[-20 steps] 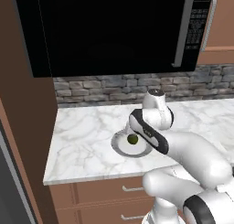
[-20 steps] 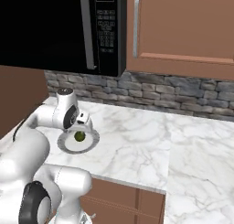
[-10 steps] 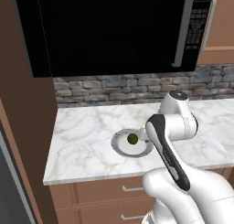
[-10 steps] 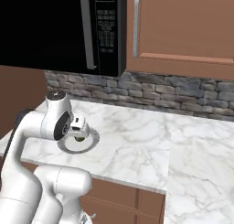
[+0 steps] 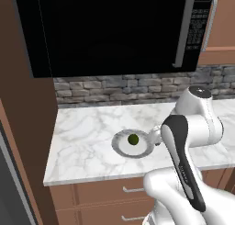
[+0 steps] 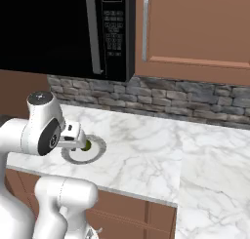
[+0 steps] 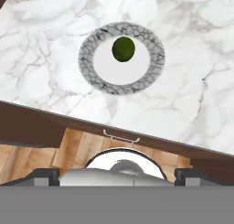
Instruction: Pick lime from the fridge and place it on the plate on the counter.
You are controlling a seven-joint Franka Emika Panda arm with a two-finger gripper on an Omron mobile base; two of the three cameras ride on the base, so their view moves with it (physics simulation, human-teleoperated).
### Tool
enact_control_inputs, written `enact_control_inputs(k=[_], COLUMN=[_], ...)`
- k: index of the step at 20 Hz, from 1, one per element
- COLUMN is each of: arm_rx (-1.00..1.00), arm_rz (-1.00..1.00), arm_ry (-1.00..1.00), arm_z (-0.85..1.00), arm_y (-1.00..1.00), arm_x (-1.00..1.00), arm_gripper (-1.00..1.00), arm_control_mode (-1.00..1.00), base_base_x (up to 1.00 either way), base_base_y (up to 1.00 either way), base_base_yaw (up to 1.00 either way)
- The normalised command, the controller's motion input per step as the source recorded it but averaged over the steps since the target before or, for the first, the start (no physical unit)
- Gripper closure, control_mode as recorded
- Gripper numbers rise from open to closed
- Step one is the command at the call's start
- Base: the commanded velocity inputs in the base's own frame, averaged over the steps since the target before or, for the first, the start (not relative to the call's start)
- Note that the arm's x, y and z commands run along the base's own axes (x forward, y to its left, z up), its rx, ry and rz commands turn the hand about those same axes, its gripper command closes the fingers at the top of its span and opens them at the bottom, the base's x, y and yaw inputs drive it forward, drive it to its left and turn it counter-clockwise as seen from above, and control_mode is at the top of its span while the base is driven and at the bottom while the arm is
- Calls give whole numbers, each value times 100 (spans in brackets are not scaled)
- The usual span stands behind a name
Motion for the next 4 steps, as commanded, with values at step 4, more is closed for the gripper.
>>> enact_control_inputs(k=[4], arm_rx=[0], arm_rz=[0], arm_ry=[1], arm_z=[53], arm_y=[-16], arm_x=[-22], arm_gripper=[-100], arm_control_mode=[-100], base_base_x=[0], base_base_y=[0], base_base_yaw=[0])
